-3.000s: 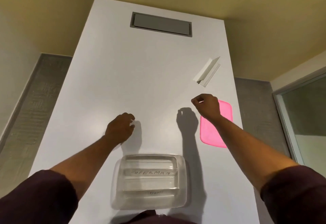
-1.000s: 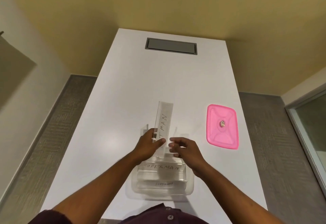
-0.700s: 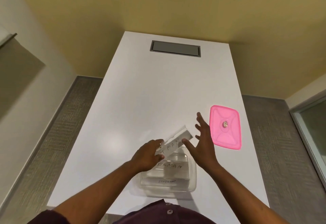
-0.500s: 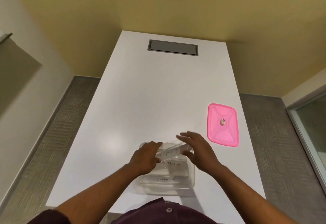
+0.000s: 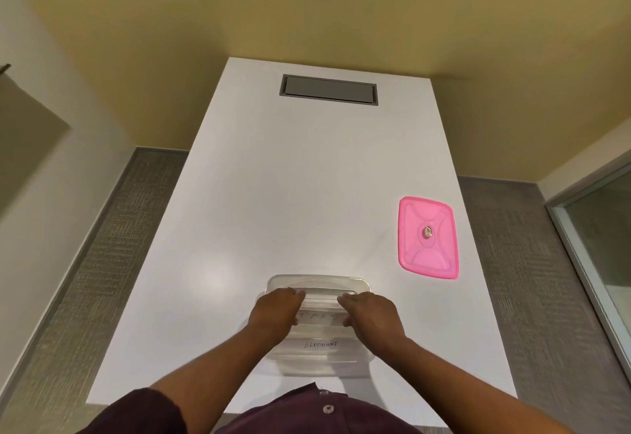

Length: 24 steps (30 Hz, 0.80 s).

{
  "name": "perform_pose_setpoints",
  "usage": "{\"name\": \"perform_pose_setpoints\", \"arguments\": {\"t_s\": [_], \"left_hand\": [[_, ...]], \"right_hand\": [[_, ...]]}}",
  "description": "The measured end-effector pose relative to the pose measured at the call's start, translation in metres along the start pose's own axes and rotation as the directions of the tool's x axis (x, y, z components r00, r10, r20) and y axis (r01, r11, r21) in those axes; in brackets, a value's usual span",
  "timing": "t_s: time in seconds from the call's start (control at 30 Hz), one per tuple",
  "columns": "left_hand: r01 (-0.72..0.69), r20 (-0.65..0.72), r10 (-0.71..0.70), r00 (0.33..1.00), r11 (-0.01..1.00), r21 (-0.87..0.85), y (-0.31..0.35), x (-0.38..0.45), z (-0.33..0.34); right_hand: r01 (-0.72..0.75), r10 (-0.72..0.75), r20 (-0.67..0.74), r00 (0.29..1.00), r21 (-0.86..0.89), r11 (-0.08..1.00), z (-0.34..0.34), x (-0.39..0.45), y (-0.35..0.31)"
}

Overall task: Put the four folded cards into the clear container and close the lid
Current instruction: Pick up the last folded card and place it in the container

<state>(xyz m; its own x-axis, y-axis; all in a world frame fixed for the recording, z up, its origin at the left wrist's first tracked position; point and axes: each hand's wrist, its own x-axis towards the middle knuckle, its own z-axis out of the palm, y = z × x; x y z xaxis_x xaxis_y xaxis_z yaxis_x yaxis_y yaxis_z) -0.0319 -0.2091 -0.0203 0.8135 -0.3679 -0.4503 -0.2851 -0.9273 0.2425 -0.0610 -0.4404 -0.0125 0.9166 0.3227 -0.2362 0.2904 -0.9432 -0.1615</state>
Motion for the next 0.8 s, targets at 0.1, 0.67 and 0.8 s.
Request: {"name": "perform_pose_setpoints", "arguments": {"t_s": [0.1, 0.67, 0.8], "left_hand": [[0.015, -0.011, -0.015, 1.000, 1.000, 0.013, 0.001, 0.002, 0.003], [0.063, -0.032, -0.059, 0.998, 0.993, 0.103, 0.001, 0.008, 0.016], [0.074, -0.023, -0.072, 0.997, 0.989, 0.129, 0.002, 0.009, 0.013]], "right_hand": [[0.011, -0.011, 0.050, 0.999, -0.012, 1.000, 0.004, 0.004, -0.002], [-0.053, 0.075, 0.164, 0.984, -0.136, 0.989, 0.018, 0.019, -0.007], [-0.082, 0.105, 0.162, 0.981, -0.142, 0.986, 0.016, 0.023, -0.013]]}}
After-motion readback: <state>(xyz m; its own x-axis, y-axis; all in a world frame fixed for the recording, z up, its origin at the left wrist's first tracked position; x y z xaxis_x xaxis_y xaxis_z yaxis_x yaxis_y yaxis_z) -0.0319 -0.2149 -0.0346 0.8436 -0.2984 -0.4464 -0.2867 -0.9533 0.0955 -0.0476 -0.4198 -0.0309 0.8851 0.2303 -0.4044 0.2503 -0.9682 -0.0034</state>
